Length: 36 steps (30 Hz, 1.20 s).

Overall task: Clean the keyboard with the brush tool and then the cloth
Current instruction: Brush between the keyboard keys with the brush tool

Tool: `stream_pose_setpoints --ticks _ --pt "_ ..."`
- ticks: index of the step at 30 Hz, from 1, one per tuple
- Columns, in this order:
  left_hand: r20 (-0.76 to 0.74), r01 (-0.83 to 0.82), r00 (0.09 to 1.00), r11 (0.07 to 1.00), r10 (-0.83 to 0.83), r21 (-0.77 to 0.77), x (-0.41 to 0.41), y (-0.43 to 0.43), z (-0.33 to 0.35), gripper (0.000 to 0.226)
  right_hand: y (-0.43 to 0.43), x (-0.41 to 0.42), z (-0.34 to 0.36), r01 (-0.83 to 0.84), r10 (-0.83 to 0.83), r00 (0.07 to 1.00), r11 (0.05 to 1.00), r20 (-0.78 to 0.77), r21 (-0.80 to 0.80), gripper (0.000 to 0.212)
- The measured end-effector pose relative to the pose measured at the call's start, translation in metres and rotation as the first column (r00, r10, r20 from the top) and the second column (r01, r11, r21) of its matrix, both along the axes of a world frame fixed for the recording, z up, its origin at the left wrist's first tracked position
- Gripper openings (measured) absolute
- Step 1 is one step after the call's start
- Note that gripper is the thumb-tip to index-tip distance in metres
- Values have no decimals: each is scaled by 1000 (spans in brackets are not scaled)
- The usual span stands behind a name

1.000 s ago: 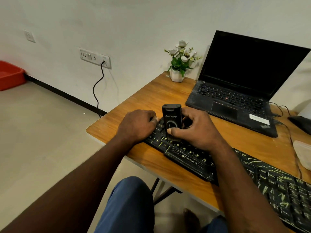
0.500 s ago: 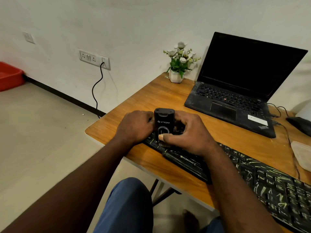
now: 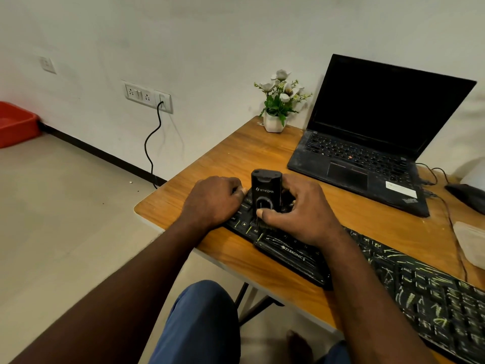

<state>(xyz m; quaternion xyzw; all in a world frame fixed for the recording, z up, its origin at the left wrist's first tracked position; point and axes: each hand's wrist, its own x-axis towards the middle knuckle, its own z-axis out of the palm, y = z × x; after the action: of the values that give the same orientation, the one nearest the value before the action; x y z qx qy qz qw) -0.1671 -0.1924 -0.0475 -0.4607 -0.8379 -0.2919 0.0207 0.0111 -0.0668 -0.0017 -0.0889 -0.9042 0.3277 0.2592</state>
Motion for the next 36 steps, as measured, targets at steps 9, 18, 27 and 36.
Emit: stream_pose_setpoints --ticks 9,18,27,36 --pt "8 11 1000 1000 -11 5 0 -1 1 32 0 4 0 -15 16 1000 999 16 -42 52" --pt "-7 -5 1000 1000 5 -2 0 0 1 28 3 6 2 46 -46 999 999 16 -26 53" --pt "-6 -11 1000 1000 11 -1 1 0 1 30 8 10 2 102 -101 994 994 30 -37 52" --pt "-8 -18 1000 1000 18 3 3 0 3 31 5 7 2 95 -94 995 993 23 -67 50"
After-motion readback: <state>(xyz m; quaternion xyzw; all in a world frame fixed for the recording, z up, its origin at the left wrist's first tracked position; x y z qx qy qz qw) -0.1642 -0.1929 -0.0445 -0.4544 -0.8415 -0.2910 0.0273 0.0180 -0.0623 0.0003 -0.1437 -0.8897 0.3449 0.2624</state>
